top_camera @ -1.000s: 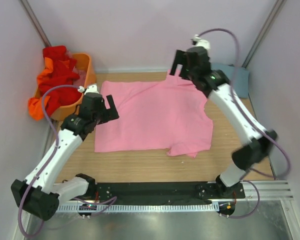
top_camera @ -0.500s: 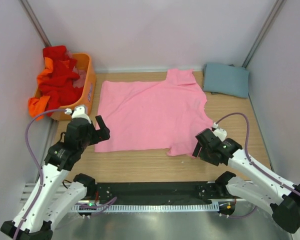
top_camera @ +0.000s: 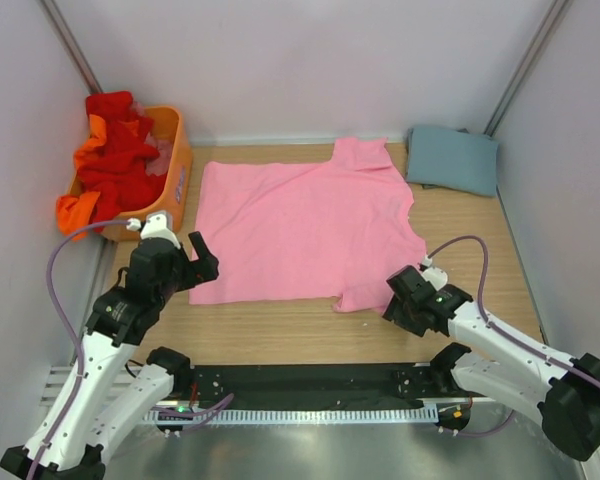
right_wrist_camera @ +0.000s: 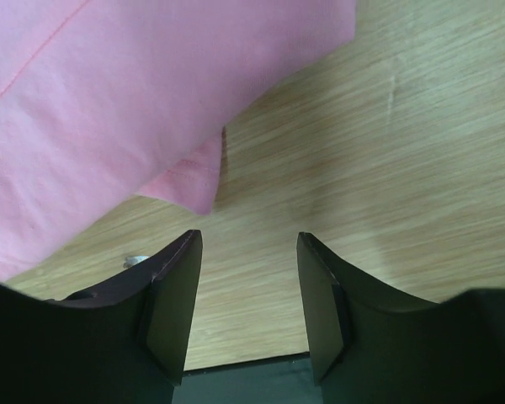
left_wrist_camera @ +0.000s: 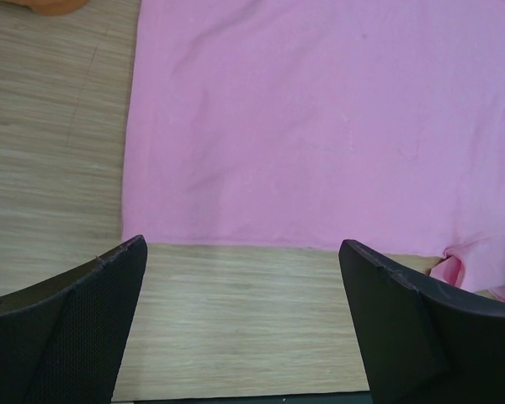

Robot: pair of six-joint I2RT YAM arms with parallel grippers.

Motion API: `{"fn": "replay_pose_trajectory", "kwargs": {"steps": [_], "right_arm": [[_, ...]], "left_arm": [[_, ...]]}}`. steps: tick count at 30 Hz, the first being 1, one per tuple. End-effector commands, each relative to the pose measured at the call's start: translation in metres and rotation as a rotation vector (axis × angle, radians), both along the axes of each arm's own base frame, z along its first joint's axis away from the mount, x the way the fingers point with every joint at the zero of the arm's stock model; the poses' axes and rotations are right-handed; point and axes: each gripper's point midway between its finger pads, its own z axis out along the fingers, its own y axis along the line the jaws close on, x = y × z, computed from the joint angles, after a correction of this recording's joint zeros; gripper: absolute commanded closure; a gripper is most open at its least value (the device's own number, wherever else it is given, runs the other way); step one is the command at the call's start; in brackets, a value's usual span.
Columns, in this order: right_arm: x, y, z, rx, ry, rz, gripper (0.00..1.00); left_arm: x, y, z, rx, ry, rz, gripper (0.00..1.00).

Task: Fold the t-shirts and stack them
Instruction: Flatten the tshirt out

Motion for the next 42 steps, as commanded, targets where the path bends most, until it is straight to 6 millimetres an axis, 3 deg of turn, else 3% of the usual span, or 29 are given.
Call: {"fn": "replay_pose_trajectory", "kwargs": {"steps": [1,15,19,23,25,28,29,30,32,33,35,40,42], "right_arm": [[0.022,0.006,0.007,0.005,-0.089,-0.013,0.45],[0.032,0.007,-0.013,-0.033,-0.095,0.009,0.50],[0.035,0.007,-0.012,-0.042,-0.104,0.013,0.56],[0.034,0.008,-0.012,-0.044,-0.097,0.034,0.90],[0.034,0.010,-0.010,-0.034,-0.097,0.047,0.99],[0.032,0.006,0.006,-0.041,-0.107,0.047,0.99],[0.038,0.004,0.021,-0.052,-0.143,0.028,0.99],[0.031,-0.006,0.031,-0.069,-0.139,0.012,0.99],[0.034,0.000,0.055,-0.019,-0.184,0.009,0.99],[0.026,-0.006,0.062,-0.029,-0.168,-0.005,0.99],[0.030,-0.002,0.094,0.035,-0.232,-0.030,0.99],[0.022,-0.022,0.151,0.036,-0.312,-0.089,0.99],[0.014,-0.033,0.160,0.018,-0.319,-0.100,0.99]], "left_arm": [[0.002,0.000,0.003,-0.007,-0.008,0.007,0.04],[0.004,-0.002,-0.001,-0.003,0.002,0.003,0.04],[0.005,-0.003,-0.002,-0.004,0.006,0.000,0.04],[0.005,-0.003,-0.003,-0.001,0.014,-0.005,0.04],[0.005,-0.003,-0.002,-0.001,0.010,-0.003,0.04],[0.005,-0.002,-0.001,-0.001,0.004,0.000,0.04],[0.005,-0.002,-0.002,0.001,0.005,0.002,0.04],[0.005,-0.002,-0.001,-0.002,0.001,0.000,0.04],[0.005,-0.002,0.000,-0.001,-0.002,-0.001,0.04],[0.005,-0.002,0.001,-0.002,-0.005,0.001,0.04],[0.005,-0.002,0.001,-0.004,-0.007,0.002,0.04],[0.005,-0.002,0.000,-0.003,-0.007,0.001,0.04],[0.005,-0.002,0.001,-0.002,-0.008,0.000,0.04]]}}
